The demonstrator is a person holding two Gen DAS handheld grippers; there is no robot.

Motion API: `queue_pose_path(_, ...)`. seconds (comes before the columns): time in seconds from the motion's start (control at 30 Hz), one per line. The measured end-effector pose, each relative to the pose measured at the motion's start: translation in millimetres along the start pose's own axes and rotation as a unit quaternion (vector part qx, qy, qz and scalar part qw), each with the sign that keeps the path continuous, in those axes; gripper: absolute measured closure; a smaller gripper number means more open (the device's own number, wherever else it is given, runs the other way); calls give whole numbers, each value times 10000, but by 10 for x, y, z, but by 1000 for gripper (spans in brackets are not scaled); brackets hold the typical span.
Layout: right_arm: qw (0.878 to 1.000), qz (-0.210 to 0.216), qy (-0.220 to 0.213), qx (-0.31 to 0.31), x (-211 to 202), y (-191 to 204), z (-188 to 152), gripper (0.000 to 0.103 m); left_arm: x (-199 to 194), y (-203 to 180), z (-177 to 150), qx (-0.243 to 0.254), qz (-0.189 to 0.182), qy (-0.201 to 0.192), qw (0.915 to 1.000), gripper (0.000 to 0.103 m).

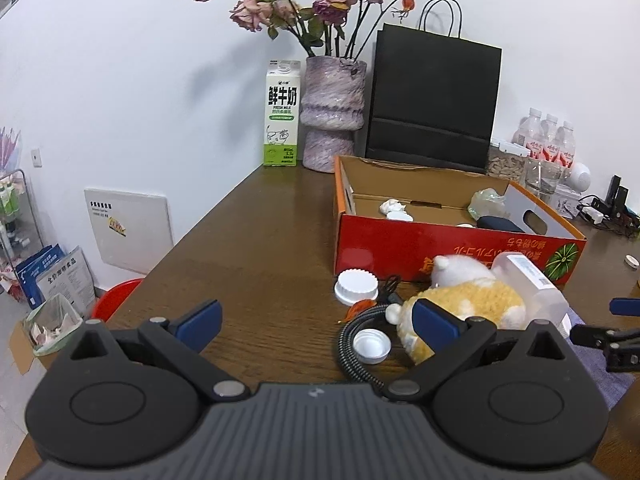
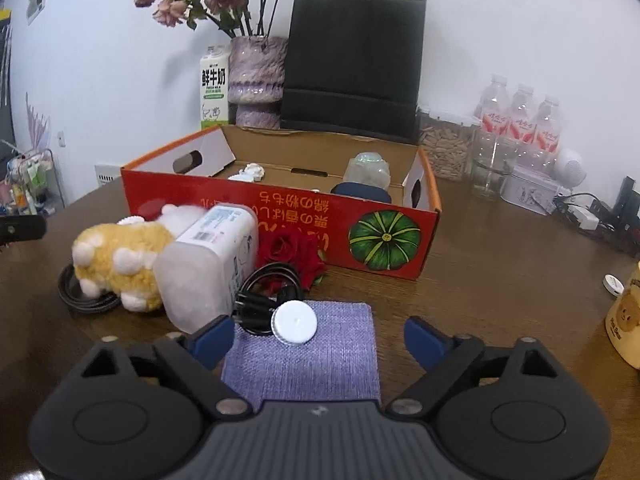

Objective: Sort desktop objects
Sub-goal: 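Return both tools to the table and grasp a small white cap with the right gripper, then grasp the large ridged white cap with the left gripper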

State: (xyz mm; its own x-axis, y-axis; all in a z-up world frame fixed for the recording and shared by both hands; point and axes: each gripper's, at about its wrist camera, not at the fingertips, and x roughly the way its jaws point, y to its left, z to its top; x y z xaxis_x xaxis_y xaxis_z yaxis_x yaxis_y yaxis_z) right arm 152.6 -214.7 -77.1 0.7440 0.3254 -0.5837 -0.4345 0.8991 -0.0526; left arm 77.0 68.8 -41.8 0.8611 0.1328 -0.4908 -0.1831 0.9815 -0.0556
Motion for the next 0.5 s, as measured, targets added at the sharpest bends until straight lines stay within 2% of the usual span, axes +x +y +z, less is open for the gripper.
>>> queue_pose_path(0.13, 9999, 108, 72, 105, 116, -36, 29, 34, -14, 52, -6, -52, 20, -14, 10000, 0)
queue_pose_path(0.27, 9993, 242, 192, 223, 236, -61, 51, 42, 0, 70, -8, -80, 24, 5, 10000, 0)
queue_pose_path(0.37, 9987, 418, 155, 237, 251, -54, 39, 62, 19, 81, -14, -92, 19, 22, 10000, 0)
queue_pose_path(0.4, 9984, 481, 167, 240, 254, -54, 35, 74, 31, 86, -14, -102, 10, 38, 9999, 0)
queue_pose_path(0.5, 9975, 624, 162, 281, 253, -58, 18, 75, 59, 92, -18, -111, -19, 67, 9999, 0)
